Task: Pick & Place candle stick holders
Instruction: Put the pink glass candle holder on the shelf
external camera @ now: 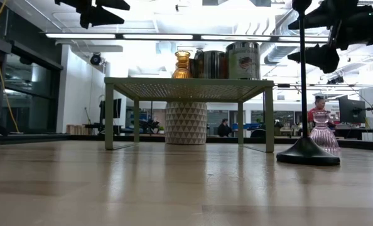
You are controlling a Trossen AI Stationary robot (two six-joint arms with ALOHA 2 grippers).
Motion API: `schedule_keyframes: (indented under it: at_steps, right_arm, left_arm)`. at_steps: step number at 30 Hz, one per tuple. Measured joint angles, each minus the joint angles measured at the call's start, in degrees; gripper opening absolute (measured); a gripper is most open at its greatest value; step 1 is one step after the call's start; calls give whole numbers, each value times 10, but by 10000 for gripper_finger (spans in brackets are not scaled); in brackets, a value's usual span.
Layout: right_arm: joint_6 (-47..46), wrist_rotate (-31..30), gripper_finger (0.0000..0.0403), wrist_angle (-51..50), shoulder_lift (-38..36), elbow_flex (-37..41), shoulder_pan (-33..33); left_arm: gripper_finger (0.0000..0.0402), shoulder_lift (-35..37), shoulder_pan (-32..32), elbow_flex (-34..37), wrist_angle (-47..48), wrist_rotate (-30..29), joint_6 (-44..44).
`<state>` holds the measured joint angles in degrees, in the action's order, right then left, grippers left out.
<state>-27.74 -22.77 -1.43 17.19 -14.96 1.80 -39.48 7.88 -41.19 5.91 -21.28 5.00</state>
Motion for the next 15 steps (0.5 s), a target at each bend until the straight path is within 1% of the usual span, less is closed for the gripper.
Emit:
schedule_keyframes:
  at_steps: [3,8,11,15]
  right_arm:
    - [-26,-23,400,4,0,-1,-15]
    - [-40,-12,400,-18,0,-29,-43]
    - [-40,1,400,-76,2,-66,-56]
    - [-30,8,400,-185,23,-127,-71]
  left_arm:
    - [303,0,0,0,0,-7,0]
    - [303,0,0,0,0,-20,0]
    - [303,0,0,0,0,-23,0]
    - [303,0,0,0,0,-23,0]
